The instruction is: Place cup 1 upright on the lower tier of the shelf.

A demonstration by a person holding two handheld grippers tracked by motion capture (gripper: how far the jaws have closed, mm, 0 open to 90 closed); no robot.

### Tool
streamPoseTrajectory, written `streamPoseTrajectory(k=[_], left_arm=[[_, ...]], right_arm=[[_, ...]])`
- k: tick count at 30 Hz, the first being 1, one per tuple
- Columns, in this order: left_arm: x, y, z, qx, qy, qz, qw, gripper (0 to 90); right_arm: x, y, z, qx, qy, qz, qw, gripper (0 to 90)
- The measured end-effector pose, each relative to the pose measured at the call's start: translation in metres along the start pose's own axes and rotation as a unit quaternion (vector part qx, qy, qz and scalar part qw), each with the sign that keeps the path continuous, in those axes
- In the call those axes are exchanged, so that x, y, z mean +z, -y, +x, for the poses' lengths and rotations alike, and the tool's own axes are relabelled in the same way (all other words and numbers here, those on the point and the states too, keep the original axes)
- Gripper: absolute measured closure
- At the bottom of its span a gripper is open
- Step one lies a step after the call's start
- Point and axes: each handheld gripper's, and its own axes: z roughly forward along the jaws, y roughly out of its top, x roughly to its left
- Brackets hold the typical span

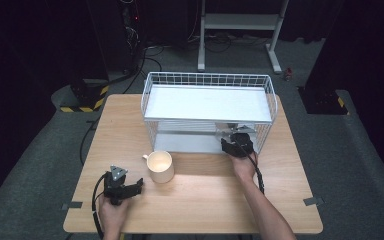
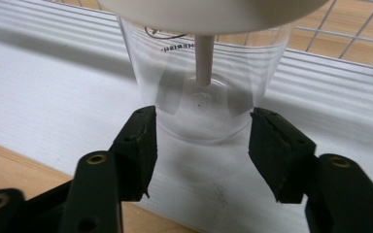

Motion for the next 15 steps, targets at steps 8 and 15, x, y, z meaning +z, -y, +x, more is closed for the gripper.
streamPoseTrajectory(k=[8, 15], left_arm=[[-0.0001, 0.0000, -0.0001, 0.001, 0.000, 0.000, 1.0000, 16.4], [-0.0001, 0.0000, -0.0001, 0.001, 0.000, 0.000, 1.0000, 16.4]], right_arm=[[0.0044, -0.0052, 0.0004, 0.010, 0.011, -0.004, 0.9999, 47.5], [0.0104, -0.0080, 0.0022, 0.011, 0.019, -0.004, 0.9998, 52.3]])
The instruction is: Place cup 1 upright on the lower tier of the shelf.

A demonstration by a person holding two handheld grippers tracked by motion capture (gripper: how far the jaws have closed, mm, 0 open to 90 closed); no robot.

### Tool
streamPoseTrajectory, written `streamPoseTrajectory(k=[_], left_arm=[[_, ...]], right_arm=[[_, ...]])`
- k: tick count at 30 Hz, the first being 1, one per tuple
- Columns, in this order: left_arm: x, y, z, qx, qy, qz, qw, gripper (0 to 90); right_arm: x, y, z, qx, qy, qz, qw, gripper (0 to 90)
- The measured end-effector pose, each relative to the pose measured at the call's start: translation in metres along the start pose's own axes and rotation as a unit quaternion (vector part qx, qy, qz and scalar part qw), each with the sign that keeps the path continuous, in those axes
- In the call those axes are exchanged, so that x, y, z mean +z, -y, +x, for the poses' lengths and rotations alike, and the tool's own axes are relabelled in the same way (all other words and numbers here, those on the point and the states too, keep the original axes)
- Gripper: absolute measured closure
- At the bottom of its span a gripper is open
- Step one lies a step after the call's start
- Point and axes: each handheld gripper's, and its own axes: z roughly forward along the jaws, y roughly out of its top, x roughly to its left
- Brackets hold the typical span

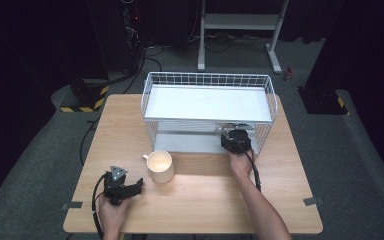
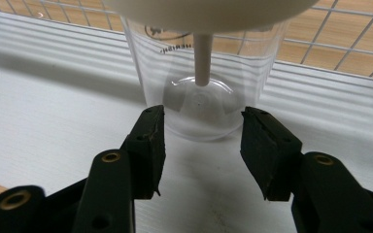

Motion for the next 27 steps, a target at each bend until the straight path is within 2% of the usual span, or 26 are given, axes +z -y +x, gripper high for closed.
streamPoseTrajectory(k=[4, 5, 6, 8, 9, 10, 11, 18, 21, 23, 24, 25, 27], left_arm=[[0.000, 0.000, 0.000, 0.000, 0.000, 0.000, 1.0000, 16.4], [0.000, 0.000, 0.000, 0.000, 0.000, 0.000, 1.0000, 16.4], [0.000, 0.000, 0.000, 0.000, 0.000, 0.000, 1.0000, 16.4], [0.000, 0.000, 0.000, 0.000, 0.000, 0.000, 1.0000, 16.4], [0.000, 0.000, 0.000, 0.000, 0.000, 0.000, 1.0000, 16.5], [0.000, 0.000, 0.000, 0.000, 0.000, 0.000, 1.0000, 16.5], [0.000, 0.000, 0.000, 0.000, 0.000, 0.000, 1.0000, 16.5], [0.000, 0.000, 0.000, 0.000, 0.000, 0.000, 1.0000, 16.5], [0.000, 0.000, 0.000, 0.000, 0.001, 0.000, 1.0000, 16.5], [0.000, 0.000, 0.000, 0.000, 0.000, 0.000, 1.0000, 16.4], [0.000, 0.000, 0.000, 0.000, 0.001, 0.000, 1.0000, 16.5], [0.000, 0.000, 0.000, 0.000, 0.001, 0.000, 1.0000, 16.5], [0.000, 0.000, 0.000, 0.000, 0.000, 0.000, 1.0000, 16.5]], right_arm=[[0.002, 0.001, 0.001, 0.009, 0.007, 0.009, 0.9999, 54.7], [0.004, 0.001, -0.001, -0.006, 0.005, 0.001, 1.0000, 55.3], [0.003, 0.001, 0.001, 0.007, 0.007, 0.010, 0.9999, 55.8], [0.006, 0.002, -0.003, -0.007, 0.009, 0.007, 0.9999, 56.6], [0.007, 0.002, -0.003, -0.005, 0.001, 0.006, 1.0000, 57.1], [0.006, 0.002, -0.002, 0.008, 0.009, 0.012, 0.9999, 57.7], [0.007, 0.002, -0.002, 0.011, 0.007, 0.013, 0.9998, 57.9], [0.009, 0.003, -0.006, 0.014, 0.001, 0.013, 0.9998, 58.5], [0.006, 0.004, -0.009, 0.003, 0.001, 0.015, 0.9999, 54.9], [-0.001, 0.003, -0.006, 0.001, 0.008, 0.023, 0.9997, 51.3], [-0.004, 0.003, -0.007, -0.019, 0.004, 0.015, 0.9997, 50.2], [-0.006, 0.003, -0.007, -0.026, 0.003, 0.009, 0.9996, 49.6], [-0.012, 0.002, -0.007, -0.018, -0.006, 0.004, 0.9998, 48.0]])
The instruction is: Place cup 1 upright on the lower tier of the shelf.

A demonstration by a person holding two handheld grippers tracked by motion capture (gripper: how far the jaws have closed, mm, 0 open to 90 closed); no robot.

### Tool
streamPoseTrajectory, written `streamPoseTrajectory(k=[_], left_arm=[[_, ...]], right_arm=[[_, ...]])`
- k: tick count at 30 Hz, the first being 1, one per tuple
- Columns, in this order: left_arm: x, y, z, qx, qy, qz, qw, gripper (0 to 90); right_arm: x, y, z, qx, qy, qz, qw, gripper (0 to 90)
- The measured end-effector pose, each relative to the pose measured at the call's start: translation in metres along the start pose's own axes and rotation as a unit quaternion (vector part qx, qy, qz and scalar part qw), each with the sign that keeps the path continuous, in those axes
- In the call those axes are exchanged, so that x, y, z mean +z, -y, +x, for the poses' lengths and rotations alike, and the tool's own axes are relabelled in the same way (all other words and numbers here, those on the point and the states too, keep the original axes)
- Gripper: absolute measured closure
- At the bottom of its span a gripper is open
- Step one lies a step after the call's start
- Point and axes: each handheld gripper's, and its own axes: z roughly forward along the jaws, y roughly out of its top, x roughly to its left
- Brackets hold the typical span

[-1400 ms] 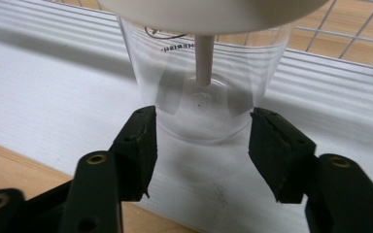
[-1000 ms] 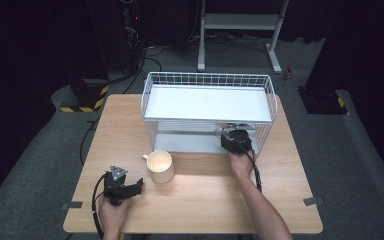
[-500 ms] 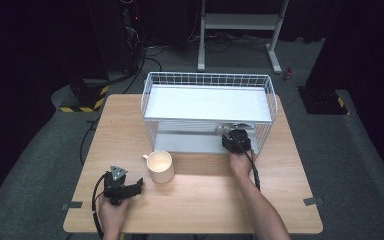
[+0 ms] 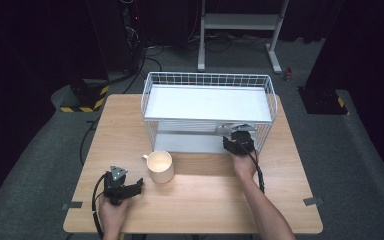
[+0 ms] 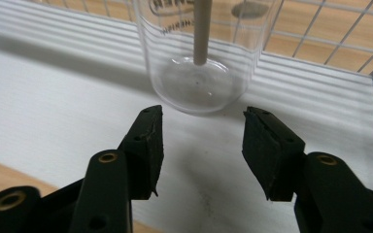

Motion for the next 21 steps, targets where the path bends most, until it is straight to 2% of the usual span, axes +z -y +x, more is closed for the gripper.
streamPoseTrajectory(k=[3, 4, 5, 7, 9, 10, 11, 21], left_arm=[[0.000, 0.000, 0.000, 0.000, 0.000, -0.001, 1.0000, 16.5], [0.000, 0.000, 0.000, 0.000, 0.000, -0.001, 1.0000, 16.5], [0.000, 0.000, 0.000, -0.001, 0.000, -0.001, 1.0000, 16.5], [0.000, 0.000, 0.000, -0.001, 0.000, -0.001, 1.0000, 16.5], [0.000, 0.000, 0.000, -0.001, 0.001, -0.001, 1.0000, 16.5], [0.000, 0.000, 0.000, 0.000, 0.000, -0.001, 1.0000, 16.5], [0.000, 0.000, 0.000, 0.000, 0.000, -0.001, 1.0000, 16.5], [0.000, 0.000, 0.000, 0.000, 0.000, -0.001, 1.0000, 16.5]], right_arm=[[-0.006, 0.002, 0.001, 0.014, -0.013, -0.002, 0.9998, 46.4], [-0.006, 0.003, -0.001, 0.002, -0.014, -0.006, 0.9999, 45.9], [-0.008, 0.004, 0.001, 0.009, -0.017, -0.005, 0.9998, 45.5], [-0.010, 0.005, -0.001, -0.005, -0.021, -0.009, 0.9997, 44.7], [-0.014, 0.006, 0.000, 0.007, -0.027, -0.009, 0.9996, 44.4], [-0.016, 0.005, -0.001, 0.001, -0.030, -0.015, 0.9994, 44.2], [-0.018, 0.006, 0.000, 0.006, -0.033, -0.014, 0.9994, 44.1], [-0.033, 0.008, 0.001, -0.001, -0.059, -0.031, 0.9978, 42.4]])
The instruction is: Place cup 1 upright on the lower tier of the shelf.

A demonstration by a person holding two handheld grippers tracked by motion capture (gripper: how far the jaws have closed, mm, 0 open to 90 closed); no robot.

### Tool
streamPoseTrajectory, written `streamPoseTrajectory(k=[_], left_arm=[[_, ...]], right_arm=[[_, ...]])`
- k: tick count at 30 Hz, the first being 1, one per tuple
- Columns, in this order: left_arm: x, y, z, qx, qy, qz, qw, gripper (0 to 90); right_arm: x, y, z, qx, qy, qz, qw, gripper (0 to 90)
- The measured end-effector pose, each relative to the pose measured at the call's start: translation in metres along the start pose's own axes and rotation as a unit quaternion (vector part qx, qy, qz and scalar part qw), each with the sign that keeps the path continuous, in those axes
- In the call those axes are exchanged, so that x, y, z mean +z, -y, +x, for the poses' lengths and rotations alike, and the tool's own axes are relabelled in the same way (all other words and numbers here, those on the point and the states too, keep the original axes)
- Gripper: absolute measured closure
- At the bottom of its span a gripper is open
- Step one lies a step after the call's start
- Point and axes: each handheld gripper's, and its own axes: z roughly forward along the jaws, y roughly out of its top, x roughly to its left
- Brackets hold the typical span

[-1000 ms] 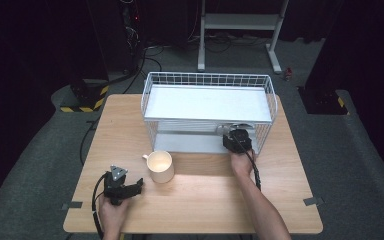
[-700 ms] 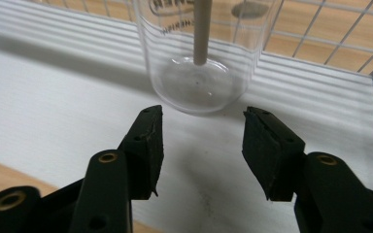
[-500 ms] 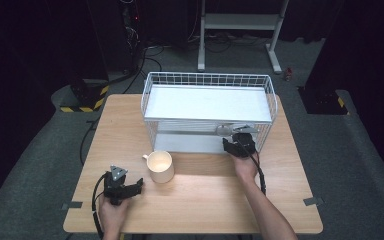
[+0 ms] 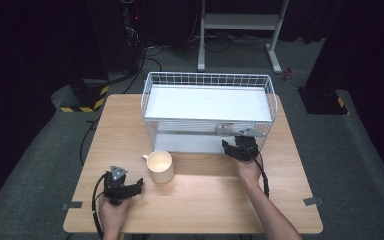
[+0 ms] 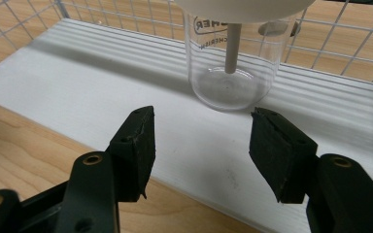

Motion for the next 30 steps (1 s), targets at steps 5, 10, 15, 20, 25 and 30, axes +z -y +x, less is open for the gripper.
streamPoseTrajectory(k=[5, 10, 15, 20, 25, 30], left_arm=[[0.000, 0.000, 0.000, 0.000, 0.000, 0.000, 1.0000, 16.6], [0.000, 0.000, 0.000, 0.000, 0.000, 0.000, 1.0000, 16.7], [0.000, 0.000, 0.000, 0.000, 0.000, 0.000, 1.0000, 16.8], [0.000, 0.000, 0.000, -0.001, 0.000, 0.000, 1.0000, 17.1], [0.000, 0.000, 0.000, -0.002, -0.001, 0.000, 1.0000, 17.3], [-0.001, 0.000, 0.000, -0.003, 0.000, 0.000, 1.0000, 17.6]], right_arm=[[-0.005, 0.001, 0.000, 0.004, -0.004, -0.002, 1.0000, 42.2], [-0.011, 0.002, -0.001, 0.003, -0.011, -0.012, 0.9999, 42.0], [-0.017, 0.002, -0.002, 0.004, -0.017, -0.019, 0.9997, 41.9], [-0.023, 0.003, -0.004, 0.008, -0.022, -0.024, 0.9994, 41.6], [-0.030, 0.005, -0.006, 0.010, -0.027, -0.029, 0.9992, 41.1], [-0.036, 0.008, -0.011, 0.021, -0.032, -0.035, 0.9987, 40.6]])
